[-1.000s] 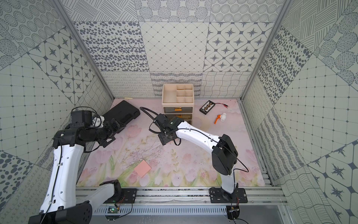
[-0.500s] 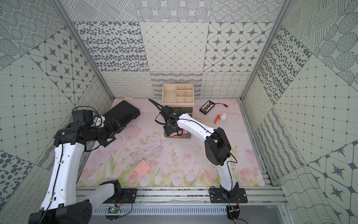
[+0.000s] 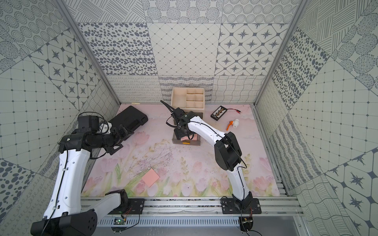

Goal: Please put the sticky notes in the drawer by color
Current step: Place the sticky notes in the drawer.

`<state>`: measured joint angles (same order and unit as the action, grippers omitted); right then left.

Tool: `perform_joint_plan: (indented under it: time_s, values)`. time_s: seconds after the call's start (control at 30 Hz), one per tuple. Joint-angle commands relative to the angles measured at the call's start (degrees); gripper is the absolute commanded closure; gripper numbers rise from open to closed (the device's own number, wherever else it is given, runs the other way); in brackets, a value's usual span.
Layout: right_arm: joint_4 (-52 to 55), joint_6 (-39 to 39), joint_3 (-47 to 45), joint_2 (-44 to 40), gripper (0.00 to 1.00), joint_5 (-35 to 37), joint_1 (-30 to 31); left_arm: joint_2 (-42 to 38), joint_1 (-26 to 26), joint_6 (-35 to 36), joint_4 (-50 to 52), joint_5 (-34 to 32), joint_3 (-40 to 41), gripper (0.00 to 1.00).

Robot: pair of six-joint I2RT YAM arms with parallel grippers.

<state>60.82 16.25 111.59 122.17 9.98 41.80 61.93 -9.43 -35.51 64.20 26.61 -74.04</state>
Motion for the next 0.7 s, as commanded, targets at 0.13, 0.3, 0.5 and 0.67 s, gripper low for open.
perform_joint_plan:
  time_s: [0.13, 0.3, 0.5, 0.67]
  values:
    - [0.82, 1.73, 4.23, 2.41, 0.05, 0.58, -0.67, -0.01, -0.36, 0.61, -1.47, 1.43, -0.05, 0.01]
    - [-0.90, 1.94, 0.56, -0.80, 0.03, 2.03, -0.58, 0.10, -0.41, 0.53, -1.76, 1.78, 0.30, 0.02]
    - [-5.56, 1.23, -5.52, -7.21, 0.12, 3.36, 3.06, 0.17, -0.37, 0.35, -1.67, 1.69, -0.13, 0.02]
    - [-5.47, 2.33, -5.26, -10.20, 0.13, 1.41, 8.59, 0.34, -0.41, -0.13, -0.91, 1.51, -1.90, 0.01]
